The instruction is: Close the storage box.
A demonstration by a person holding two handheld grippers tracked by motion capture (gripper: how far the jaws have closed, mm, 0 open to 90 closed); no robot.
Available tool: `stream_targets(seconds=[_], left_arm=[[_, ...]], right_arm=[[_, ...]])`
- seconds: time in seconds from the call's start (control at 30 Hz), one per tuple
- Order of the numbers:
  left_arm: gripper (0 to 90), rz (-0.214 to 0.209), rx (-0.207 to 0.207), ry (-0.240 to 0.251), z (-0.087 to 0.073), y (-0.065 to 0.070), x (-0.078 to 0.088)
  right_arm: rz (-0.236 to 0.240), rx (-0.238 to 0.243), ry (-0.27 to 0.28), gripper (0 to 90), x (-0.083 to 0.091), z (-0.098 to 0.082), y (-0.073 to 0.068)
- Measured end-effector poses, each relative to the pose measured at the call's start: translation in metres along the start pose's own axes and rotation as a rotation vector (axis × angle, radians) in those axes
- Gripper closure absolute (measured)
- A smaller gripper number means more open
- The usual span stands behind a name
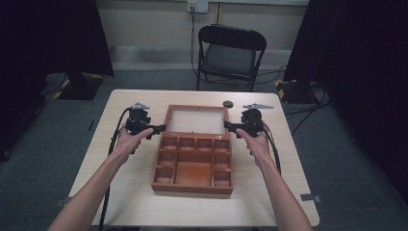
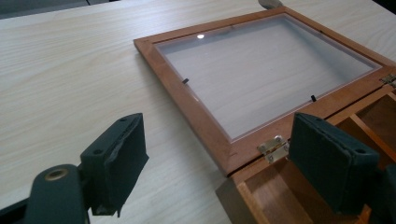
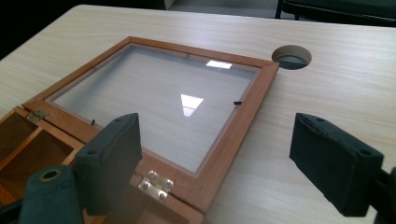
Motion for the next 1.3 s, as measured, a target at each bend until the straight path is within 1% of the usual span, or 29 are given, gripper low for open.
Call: stream_targets(seconds=[0.07, 0.1, 0.13, 0.27, 0.3, 0.33, 0.4, 0.43, 0.47, 0.5, 0.53, 0.63, 0.67, 0.7, 0.73, 0.77, 0.8, 0.83, 0.87, 0.9, 0.93, 1.0, 1.07, 1.1, 1.17, 1.2, 1.23, 1.27, 1.3], left_arm=[[17.7, -0.001, 0.003, 0.005, 0.002, 0.001, -0.004], [17.7, -0.004, 0.015, 0.014, 0.003, 0.001, -0.008], [17.7, -0.004, 0.016, 0.008, 0.002, 0.001, -0.010], [17.7, -0.004, 0.032, -0.020, -0.004, -0.001, -0.021], [18.0, -0.003, 0.045, -0.028, -0.006, -0.003, -0.025], [18.1, -0.005, 0.041, -0.036, -0.008, -0.004, -0.027], [18.1, 0.000, 0.058, -0.046, -0.010, -0.007, -0.032], [18.0, -0.006, 0.065, -0.045, -0.011, -0.007, -0.034], [18.0, -0.002, 0.080, -0.041, -0.011, -0.008, -0.035], [17.9, -0.006, 0.085, -0.041, -0.011, -0.008, -0.037], [17.9, -0.005, 0.087, -0.047, -0.012, -0.009, -0.038], [18.0, -0.007, 0.087, -0.055, -0.013, -0.004, -0.044], [18.0, -0.012, 0.094, -0.066, -0.014, -0.002, -0.046], [18.0, -0.019, 0.102, -0.079, -0.015, 0.002, -0.048], [18.0, -0.027, 0.100, -0.090, -0.015, 0.006, -0.048], [17.9, -0.031, 0.088, -0.087, -0.014, 0.010, -0.050], [17.9, -0.025, 0.067, -0.097, -0.015, 0.011, -0.052], [18.0, -0.019, 0.060, -0.105, -0.016, 0.011, -0.054], [17.2, -0.020, 0.065, -0.104, -0.016, 0.011, -0.054], [17.0, -0.019, 0.086, -0.110, -0.016, 0.011, -0.055], [17.2, -0.018, 0.080, -0.109, -0.016, 0.011, -0.055], [17.2, -0.016, 0.067, -0.106, -0.016, 0.011, -0.055], [15.6, -0.022, 0.079, -0.114, -0.016, 0.010, -0.056], [15.0, -0.026, 0.079, -0.117, -0.016, 0.009, -0.057], [14.1, -0.036, 0.093, -0.115, -0.016, 0.009, -0.059], [13.4, -0.040, 0.090, -0.116, -0.016, 0.009, -0.059], [13.1, -0.043, 0.098, -0.111, -0.016, 0.009, -0.060], [12.6, -0.046, 0.097, -0.115, -0.016, 0.009, -0.060], [11.3, -0.045, 0.091, -0.119, -0.016, 0.008, -0.061]], right_arm=[[-0.002, -0.002, -0.014, 15.7, -0.006, -0.002, 0.001], [-0.003, -0.007, -0.025, 15.7, -0.009, -0.004, 0.002], [-0.001, -0.010, -0.041, 15.6, -0.014, -0.006, 0.002], [0.000, -0.031, -0.077, 15.1, -0.026, -0.013, 0.005], [0.004, -0.034, -0.086, 15.1, -0.028, -0.015, 0.005], [0.008, -0.037, -0.100, 15.1, -0.032, -0.018, 0.004], [0.011, -0.046, -0.117, 15.0, -0.037, -0.022, 0.003], [0.013, -0.047, -0.128, 15.1, -0.040, -0.024, 0.002], [0.007, -0.043, -0.135, 15.2, -0.042, -0.026, 0.002], [-0.006, -0.039, -0.142, 15.3, -0.045, -0.028, 0.003], [-0.010, -0.046, -0.146, 15.4, -0.048, -0.029, 0.003], [-0.013, -0.070, -0.140, 15.6, -0.055, -0.029, 0.004], [-0.010, -0.072, -0.138, 15.5, -0.058, -0.030, 0.003], [-0.012, -0.073, -0.148, 15.4, -0.060, -0.031, 0.002], [-0.010, -0.054, -0.149, 14.8, -0.063, -0.032, 0.000], [-0.006, -0.046, -0.154, 14.5, -0.065, -0.034, -0.004], [-0.015, -0.035, -0.159, 13.3, -0.067, -0.036, -0.006], [-0.024, -0.041, -0.161, 13.0, -0.067, -0.036, -0.007], [-0.026, -0.039, -0.157, 12.9, -0.068, -0.035, -0.006], [-0.026, -0.037, -0.158, 12.6, -0.068, -0.035, -0.006], [-0.015, -0.064, -0.168, 12.1, -0.068, -0.036, -0.006], [-0.007, -0.076, -0.171, 11.9, -0.069, -0.037, -0.005], [0.005, -0.097, -0.175, 11.4, -0.070, -0.038, -0.004], [0.011, -0.114, -0.179, 10.9, -0.071, -0.038, -0.004], [0.019, -0.136, -0.180, 10.9, -0.071, -0.039, -0.004], [0.024, -0.166, -0.188, 10.9, -0.072, -0.040, -0.004], [0.022, -0.161, -0.188, 10.8, -0.072, -0.040, -0.004], [0.022, -0.150, -0.187, 10.5, -0.072, -0.039, -0.004], [0.024, -0.154, -0.188, 10.2, -0.072, -0.039, -0.004]])
Point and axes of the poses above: each handheld gripper's, and its own axes: x roughly backward along the jaws, z roughly out of its top, y roughly to its right, the point moved 10 cm from there along -x, roughly forward along the jaws, and after that the axes turned 3 degrees about z, right-handed, at the moved point
